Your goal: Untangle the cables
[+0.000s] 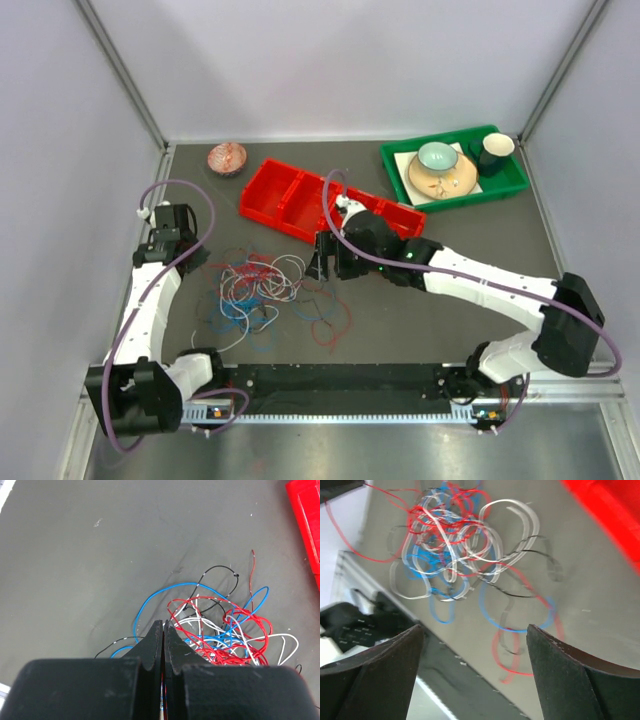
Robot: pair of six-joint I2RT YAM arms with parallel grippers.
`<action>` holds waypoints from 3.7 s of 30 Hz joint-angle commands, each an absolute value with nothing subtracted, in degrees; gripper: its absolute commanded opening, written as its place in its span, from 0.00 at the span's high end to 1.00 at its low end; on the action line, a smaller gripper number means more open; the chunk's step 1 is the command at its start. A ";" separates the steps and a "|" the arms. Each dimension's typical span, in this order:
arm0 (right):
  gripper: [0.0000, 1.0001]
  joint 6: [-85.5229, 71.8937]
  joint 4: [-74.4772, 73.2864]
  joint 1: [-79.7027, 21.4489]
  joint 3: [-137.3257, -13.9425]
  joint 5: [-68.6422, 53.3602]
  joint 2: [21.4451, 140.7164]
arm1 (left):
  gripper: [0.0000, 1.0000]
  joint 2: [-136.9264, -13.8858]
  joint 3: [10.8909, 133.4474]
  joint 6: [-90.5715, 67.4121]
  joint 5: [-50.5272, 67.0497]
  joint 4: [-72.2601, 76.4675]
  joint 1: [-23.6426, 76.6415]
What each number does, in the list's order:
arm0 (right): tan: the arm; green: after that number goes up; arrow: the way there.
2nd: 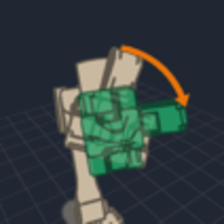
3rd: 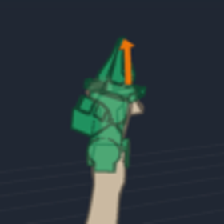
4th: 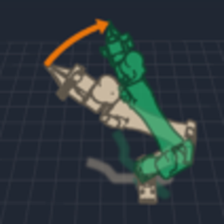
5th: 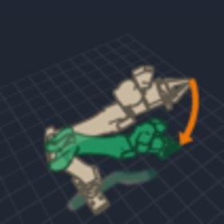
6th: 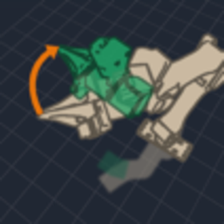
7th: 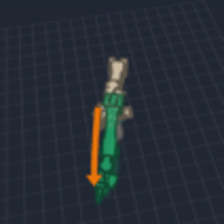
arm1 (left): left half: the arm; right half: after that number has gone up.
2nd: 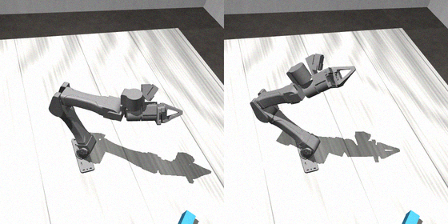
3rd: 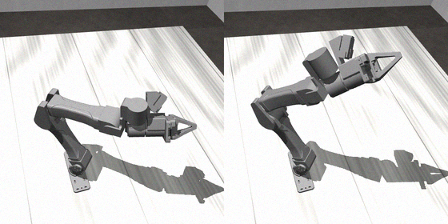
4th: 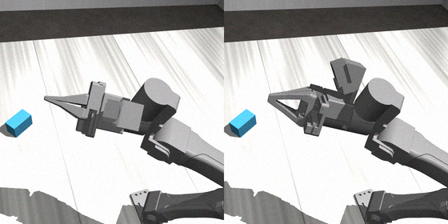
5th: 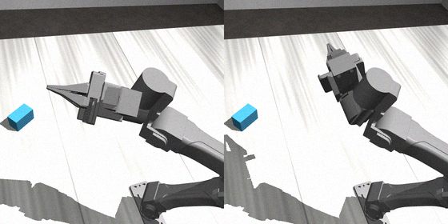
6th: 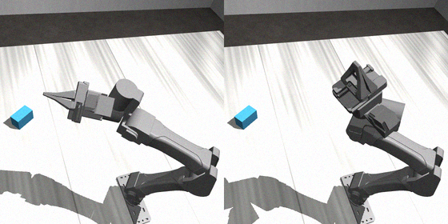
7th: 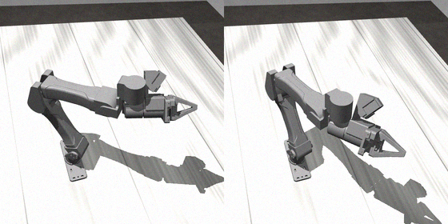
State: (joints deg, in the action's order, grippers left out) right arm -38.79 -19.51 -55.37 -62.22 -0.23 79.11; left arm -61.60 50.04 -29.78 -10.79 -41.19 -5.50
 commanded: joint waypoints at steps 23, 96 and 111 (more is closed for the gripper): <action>1.00 -51.60 -1.49 -56.16 -61.70 -4.23 87.73 | 1.00 -59.50 51.59 -28.56 -10.28 -40.60 -5.63; 1.00 -19.43 -11.88 -38.06 -72.25 9.41 55.46 | 0.01 -56.87 53.62 -26.98 -8.09 -41.22 -3.34; 1.00 -23.12 -0.53 -20.66 -61.08 -14.15 55.37 | 0.01 -56.07 53.35 -26.98 -8.52 -41.84 -3.34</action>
